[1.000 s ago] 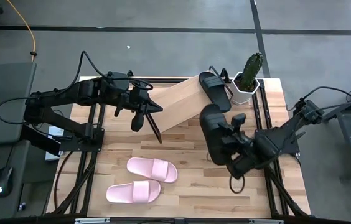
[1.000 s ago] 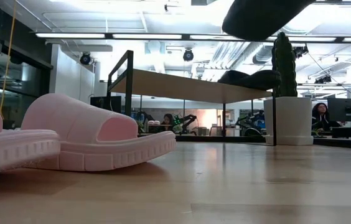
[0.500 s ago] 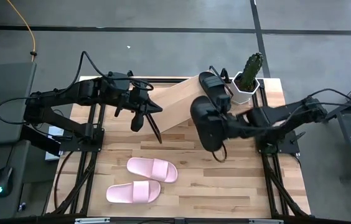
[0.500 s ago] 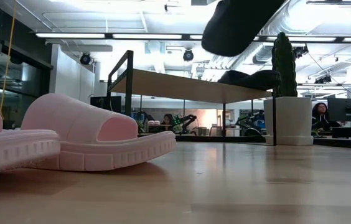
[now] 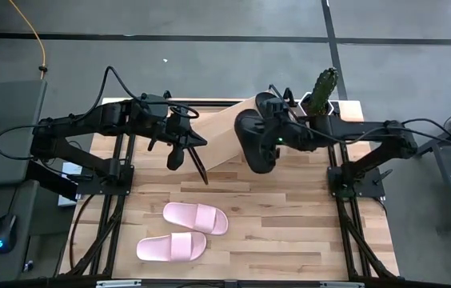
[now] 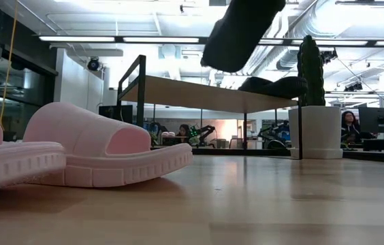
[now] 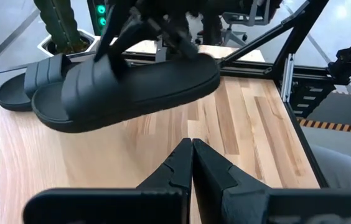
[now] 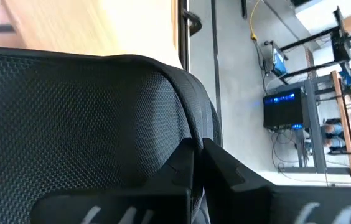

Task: Pick and place slides into the shelf
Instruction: Put the black slide on the shelf

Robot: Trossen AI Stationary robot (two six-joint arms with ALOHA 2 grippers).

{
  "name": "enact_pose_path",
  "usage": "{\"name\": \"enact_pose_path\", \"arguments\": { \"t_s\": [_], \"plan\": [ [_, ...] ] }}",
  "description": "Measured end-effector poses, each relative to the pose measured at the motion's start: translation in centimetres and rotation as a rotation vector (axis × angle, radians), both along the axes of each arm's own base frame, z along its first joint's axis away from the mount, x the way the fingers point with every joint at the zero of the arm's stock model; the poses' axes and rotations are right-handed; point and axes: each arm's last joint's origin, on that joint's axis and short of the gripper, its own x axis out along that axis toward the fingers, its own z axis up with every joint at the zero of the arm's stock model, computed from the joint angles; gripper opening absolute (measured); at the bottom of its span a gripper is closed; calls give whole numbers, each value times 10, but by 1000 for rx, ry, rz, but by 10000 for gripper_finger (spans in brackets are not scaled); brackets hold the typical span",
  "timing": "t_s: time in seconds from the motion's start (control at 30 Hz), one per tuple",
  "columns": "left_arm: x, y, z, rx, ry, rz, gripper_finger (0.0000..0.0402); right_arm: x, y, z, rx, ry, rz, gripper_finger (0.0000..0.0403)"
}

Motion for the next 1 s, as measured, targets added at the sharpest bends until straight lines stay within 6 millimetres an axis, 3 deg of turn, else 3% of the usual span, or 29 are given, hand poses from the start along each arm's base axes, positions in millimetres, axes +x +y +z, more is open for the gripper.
{"name": "enact_pose_path", "arguments": {
  "t_s": [0.3,0.5,0.8,1.0],
  "plan": [
    [0,0,0,0,-1,0,1,31,-21,-29,-34,100,-8,0],
    [0,0,0,0,0,0,1,40,-26,-25,-76,35,10,0],
    [0,0,0,3,1,-2,1,40,-29,-27,-122,48,-23,0],
    [0,0,0,4,0,-2,1,36,-41,-65,-201,58,3,0]
  ]
}}
